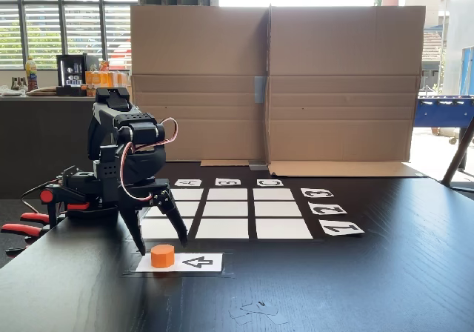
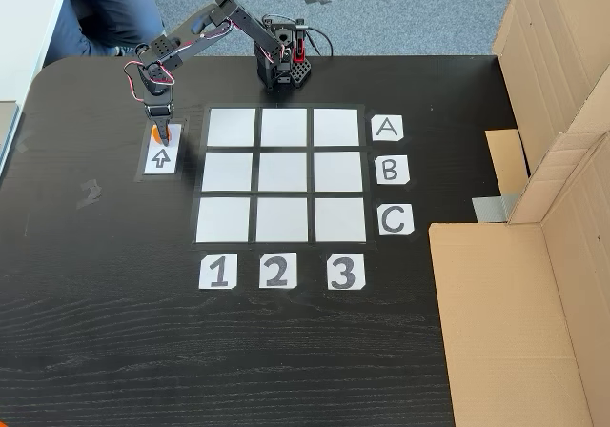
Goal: Pick up the round, orange token and place it in the grid on square A1.
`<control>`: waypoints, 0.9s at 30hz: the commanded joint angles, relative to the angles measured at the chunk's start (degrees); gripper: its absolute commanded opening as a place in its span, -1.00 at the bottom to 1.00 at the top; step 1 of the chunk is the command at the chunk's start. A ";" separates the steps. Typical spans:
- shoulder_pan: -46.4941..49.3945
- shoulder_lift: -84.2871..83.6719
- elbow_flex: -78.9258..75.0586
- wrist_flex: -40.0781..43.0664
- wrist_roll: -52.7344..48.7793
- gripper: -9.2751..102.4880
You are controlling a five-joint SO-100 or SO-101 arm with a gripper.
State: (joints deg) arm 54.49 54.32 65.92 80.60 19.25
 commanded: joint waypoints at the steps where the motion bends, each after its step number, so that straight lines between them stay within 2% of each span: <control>1: 0.35 -0.18 -3.16 -0.35 0.53 -0.30; 14: 0.44 -1.93 -5.45 -0.44 1.76 -0.33; 27: 0.09 -2.02 -5.45 -0.62 1.93 -0.46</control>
State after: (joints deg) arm 54.49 51.86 63.28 80.24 20.83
